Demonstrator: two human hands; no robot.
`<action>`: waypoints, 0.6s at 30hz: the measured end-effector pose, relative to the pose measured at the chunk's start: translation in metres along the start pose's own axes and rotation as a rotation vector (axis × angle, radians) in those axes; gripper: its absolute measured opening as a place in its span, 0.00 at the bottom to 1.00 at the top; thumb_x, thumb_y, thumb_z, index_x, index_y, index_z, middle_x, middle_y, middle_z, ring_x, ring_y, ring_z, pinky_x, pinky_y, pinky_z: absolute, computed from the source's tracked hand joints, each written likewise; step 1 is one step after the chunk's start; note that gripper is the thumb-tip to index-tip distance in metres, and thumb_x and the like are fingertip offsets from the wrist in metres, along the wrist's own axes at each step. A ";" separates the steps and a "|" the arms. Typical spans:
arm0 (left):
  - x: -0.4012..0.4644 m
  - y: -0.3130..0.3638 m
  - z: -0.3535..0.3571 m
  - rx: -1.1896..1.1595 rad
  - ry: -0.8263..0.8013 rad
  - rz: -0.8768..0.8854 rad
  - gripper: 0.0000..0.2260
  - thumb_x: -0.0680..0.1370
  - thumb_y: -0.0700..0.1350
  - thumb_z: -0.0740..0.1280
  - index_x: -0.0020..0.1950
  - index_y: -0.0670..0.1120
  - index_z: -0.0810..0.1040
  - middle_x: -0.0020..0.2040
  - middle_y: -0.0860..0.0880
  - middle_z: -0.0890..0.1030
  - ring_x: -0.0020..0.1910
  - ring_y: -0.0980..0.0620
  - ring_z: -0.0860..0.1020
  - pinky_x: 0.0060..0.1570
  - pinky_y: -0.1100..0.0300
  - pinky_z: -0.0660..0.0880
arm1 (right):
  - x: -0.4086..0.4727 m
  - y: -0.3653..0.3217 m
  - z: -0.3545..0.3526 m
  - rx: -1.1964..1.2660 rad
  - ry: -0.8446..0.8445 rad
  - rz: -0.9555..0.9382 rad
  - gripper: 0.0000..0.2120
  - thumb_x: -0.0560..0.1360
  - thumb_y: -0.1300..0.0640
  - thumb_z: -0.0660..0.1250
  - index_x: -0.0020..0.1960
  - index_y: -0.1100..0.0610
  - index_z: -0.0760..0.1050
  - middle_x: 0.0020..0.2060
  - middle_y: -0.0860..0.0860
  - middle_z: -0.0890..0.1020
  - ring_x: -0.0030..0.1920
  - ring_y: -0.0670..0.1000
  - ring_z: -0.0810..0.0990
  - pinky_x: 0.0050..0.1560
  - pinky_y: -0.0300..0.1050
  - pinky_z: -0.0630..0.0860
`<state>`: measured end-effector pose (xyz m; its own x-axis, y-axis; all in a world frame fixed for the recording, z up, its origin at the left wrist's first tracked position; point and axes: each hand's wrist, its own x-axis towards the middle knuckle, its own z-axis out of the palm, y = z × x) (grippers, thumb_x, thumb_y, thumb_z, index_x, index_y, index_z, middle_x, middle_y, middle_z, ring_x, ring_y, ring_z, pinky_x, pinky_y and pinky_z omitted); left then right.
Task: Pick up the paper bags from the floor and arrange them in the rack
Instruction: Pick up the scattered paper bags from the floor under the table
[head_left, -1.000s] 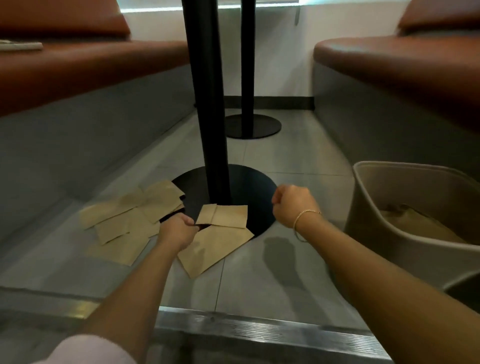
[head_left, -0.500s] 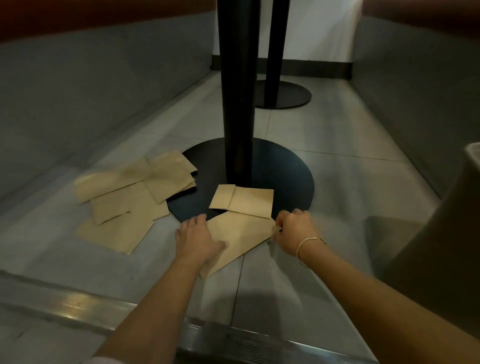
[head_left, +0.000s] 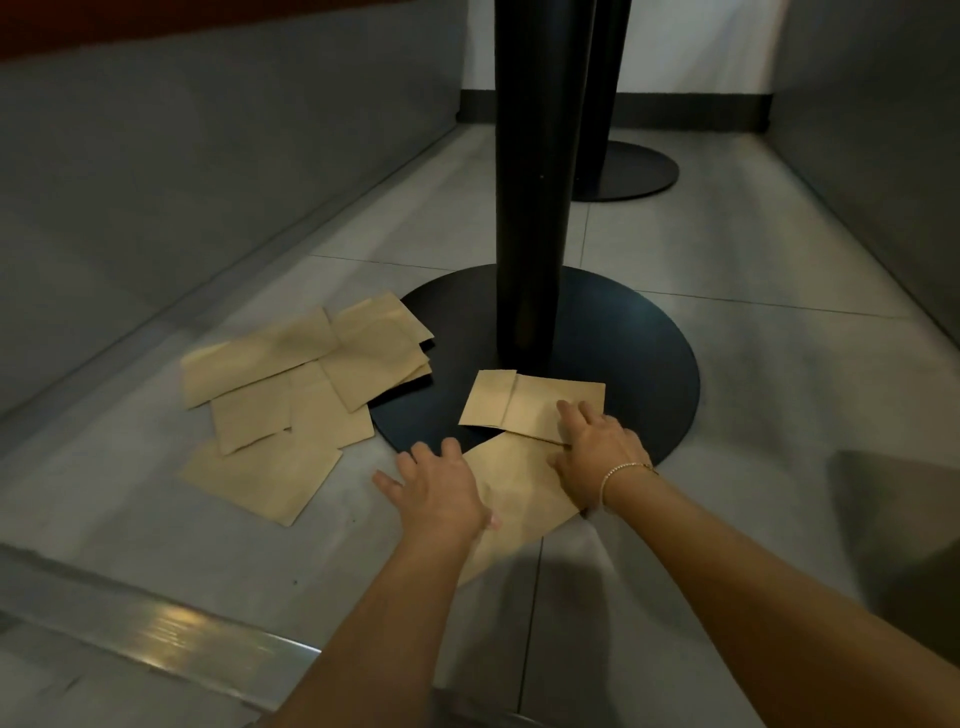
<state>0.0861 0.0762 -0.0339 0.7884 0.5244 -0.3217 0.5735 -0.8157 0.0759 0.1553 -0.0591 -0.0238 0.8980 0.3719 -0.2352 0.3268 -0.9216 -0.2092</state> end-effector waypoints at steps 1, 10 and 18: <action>0.001 0.000 0.000 0.008 0.009 -0.004 0.38 0.67 0.59 0.74 0.69 0.49 0.61 0.68 0.42 0.63 0.70 0.42 0.58 0.72 0.40 0.50 | 0.002 0.001 0.001 0.001 -0.034 0.004 0.29 0.80 0.49 0.57 0.76 0.53 0.50 0.73 0.53 0.60 0.72 0.56 0.60 0.73 0.54 0.57; -0.002 0.000 -0.004 -0.008 -0.023 -0.104 0.42 0.65 0.60 0.75 0.70 0.45 0.58 0.68 0.43 0.64 0.68 0.42 0.66 0.70 0.41 0.51 | 0.002 0.000 -0.003 -0.275 0.018 -0.107 0.15 0.80 0.56 0.56 0.66 0.57 0.65 0.55 0.56 0.76 0.56 0.55 0.74 0.56 0.46 0.72; -0.020 -0.013 0.001 -0.009 0.039 0.005 0.31 0.70 0.59 0.71 0.65 0.47 0.65 0.63 0.46 0.73 0.64 0.46 0.70 0.61 0.52 0.63 | -0.027 -0.004 -0.012 -0.250 -0.015 -0.105 0.16 0.80 0.57 0.58 0.66 0.57 0.63 0.54 0.55 0.77 0.54 0.54 0.77 0.53 0.46 0.75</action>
<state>0.0626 0.0757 -0.0290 0.7995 0.5292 -0.2843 0.5710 -0.8164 0.0861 0.1330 -0.0666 -0.0050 0.8514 0.4668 -0.2394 0.4824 -0.8759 0.0076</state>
